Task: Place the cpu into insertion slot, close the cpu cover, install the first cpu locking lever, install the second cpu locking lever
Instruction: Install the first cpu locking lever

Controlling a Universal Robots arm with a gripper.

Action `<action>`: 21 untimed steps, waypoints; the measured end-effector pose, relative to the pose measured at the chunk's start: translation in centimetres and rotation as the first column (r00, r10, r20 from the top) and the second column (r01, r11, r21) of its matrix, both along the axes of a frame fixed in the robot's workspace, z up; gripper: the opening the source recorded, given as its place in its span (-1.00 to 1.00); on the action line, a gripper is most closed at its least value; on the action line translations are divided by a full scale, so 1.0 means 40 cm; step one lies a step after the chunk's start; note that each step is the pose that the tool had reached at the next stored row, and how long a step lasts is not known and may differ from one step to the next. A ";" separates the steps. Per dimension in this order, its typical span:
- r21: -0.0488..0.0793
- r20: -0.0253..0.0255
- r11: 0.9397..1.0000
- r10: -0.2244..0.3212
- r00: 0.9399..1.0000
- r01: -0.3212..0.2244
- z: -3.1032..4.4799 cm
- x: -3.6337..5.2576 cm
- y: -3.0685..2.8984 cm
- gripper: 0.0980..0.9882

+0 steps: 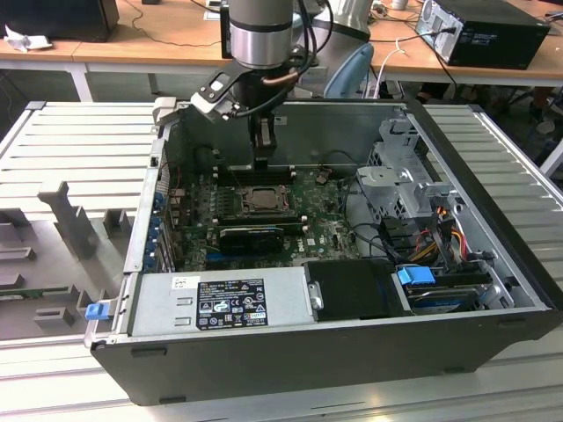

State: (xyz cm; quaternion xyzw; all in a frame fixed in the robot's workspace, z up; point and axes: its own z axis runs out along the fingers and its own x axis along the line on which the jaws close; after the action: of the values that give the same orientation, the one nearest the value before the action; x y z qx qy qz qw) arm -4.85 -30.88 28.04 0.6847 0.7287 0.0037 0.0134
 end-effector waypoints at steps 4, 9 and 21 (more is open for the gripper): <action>0.000 0.000 1.000 0.000 1.000 0.000 0.035 0.000 0.000 -0.98; 0.000 0.000 1.000 0.000 1.000 0.000 0.076 0.000 0.000 -0.98; 0.000 0.000 0.991 0.137 0.991 -0.137 0.072 -0.001 0.000 -0.98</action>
State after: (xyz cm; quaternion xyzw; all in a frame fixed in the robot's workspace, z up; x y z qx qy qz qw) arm -4.89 -30.88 30.91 0.6332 0.7739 0.0045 0.0130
